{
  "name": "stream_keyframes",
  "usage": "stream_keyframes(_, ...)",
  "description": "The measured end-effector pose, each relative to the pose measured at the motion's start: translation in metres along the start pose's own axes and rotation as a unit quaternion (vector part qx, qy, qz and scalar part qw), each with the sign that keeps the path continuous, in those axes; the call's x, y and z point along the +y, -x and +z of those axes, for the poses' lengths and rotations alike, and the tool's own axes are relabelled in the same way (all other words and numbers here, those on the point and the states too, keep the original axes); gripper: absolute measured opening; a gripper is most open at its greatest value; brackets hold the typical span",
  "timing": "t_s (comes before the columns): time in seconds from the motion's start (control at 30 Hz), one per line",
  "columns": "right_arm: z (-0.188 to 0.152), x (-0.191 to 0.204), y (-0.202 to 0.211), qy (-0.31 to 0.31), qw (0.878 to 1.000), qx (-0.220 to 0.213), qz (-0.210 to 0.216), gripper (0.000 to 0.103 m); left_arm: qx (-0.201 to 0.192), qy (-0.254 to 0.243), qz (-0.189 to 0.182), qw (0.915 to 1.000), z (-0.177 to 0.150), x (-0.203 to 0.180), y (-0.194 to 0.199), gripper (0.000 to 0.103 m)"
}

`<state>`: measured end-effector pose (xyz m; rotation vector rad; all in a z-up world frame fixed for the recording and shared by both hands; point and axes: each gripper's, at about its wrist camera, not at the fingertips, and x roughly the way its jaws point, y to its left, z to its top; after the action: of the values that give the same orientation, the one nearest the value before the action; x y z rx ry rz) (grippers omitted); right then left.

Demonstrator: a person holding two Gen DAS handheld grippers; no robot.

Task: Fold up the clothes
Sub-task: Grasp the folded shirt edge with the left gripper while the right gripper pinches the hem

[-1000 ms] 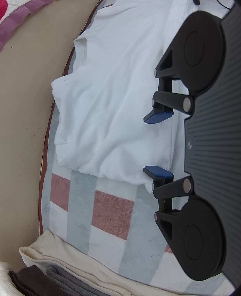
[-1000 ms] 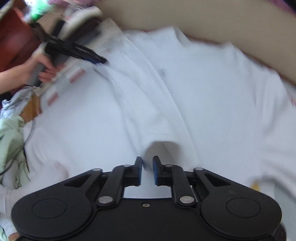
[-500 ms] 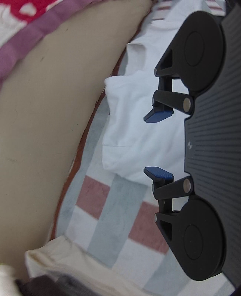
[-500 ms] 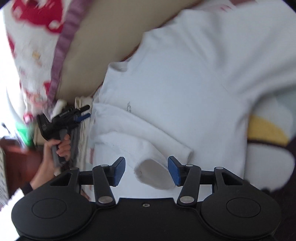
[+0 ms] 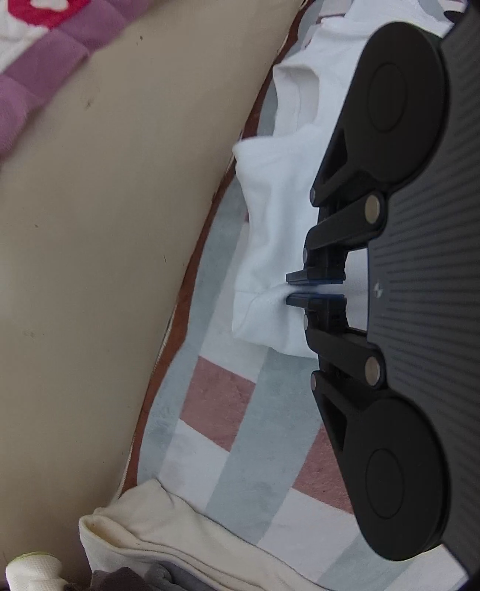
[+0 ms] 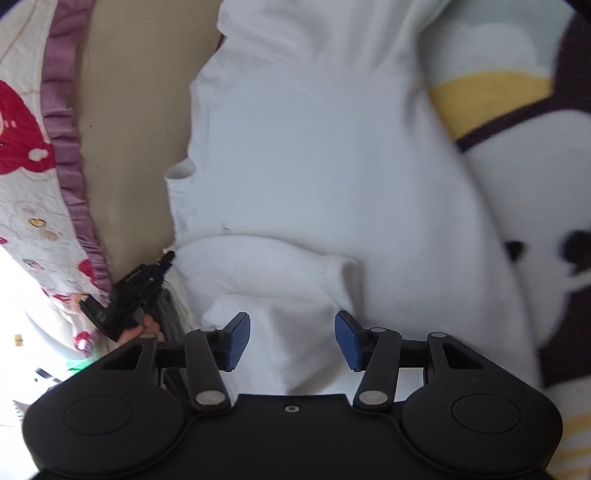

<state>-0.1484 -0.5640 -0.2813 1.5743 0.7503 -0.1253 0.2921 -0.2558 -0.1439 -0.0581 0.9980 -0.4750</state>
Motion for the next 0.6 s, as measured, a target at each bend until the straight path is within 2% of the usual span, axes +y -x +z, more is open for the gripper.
stream_keyframes(0.07, -0.002, 0.007, -0.004, 0.015, 1.000, -0.008, -0.009, 0.058, -0.001, 0.013, 0.000, 0.9999, 0.000, 0.002, 0.001, 0.004)
stream_keyframes(0.17, -0.012, 0.035, 0.000, 0.100, 0.992, -0.031, -0.074, 0.054, -0.008, 0.036, -0.009, 0.9993, 0.001, 0.009, 0.006, 0.004)
stream_keyframes(0.23, -0.022, 0.056, 0.009, 0.182, 0.974, -0.054, -0.128, 0.055, -0.019, 0.051, -0.021, 0.9983, 0.003, 0.013, 0.012, 0.004)
stream_keyframes(0.3, -0.034, 0.072, 0.015, 0.254, 0.948, -0.079, -0.174, 0.055, -0.021, 0.061, -0.030, 0.9975, 0.005, 0.015, 0.014, 0.004)
stream_keyframes(0.37, -0.038, 0.075, 0.012, 0.291, 0.930, -0.086, -0.205, 0.055, -0.015, 0.057, -0.027, 0.9979, 0.003, 0.015, 0.011, 0.004)
stream_keyframes(0.43, -0.037, 0.070, 0.000, 0.306, 0.924, -0.070, -0.218, 0.054, -0.009, 0.051, -0.022, 0.9984, 0.000, 0.013, 0.007, 0.004)
stream_keyframes(0.47, -0.038, 0.068, -0.003, 0.314, 0.921, -0.075, -0.218, 0.053, -0.009, 0.052, -0.023, 0.9984, -0.001, 0.013, 0.006, 0.004)
stream_keyframes(0.5, -0.041, 0.070, -0.007, 0.333, 0.913, -0.087, -0.219, 0.036, -0.009, 0.052, -0.023, 0.9983, -0.002, 0.013, 0.006, 0.004)
stream_keyframes(0.53, -0.042, 0.074, -0.014, 0.353, 0.902, -0.086, -0.233, 0.007, -0.011, 0.051, -0.023, 0.9984, -0.001, 0.013, 0.007, 0.004)
stream_keyframes(0.6, -0.045, 0.089, -0.018, 0.407, 0.870, -0.103, -0.258, 0.006, -0.017, 0.049, -0.023, 0.9984, 0.001, 0.012, 0.010, 0.004)
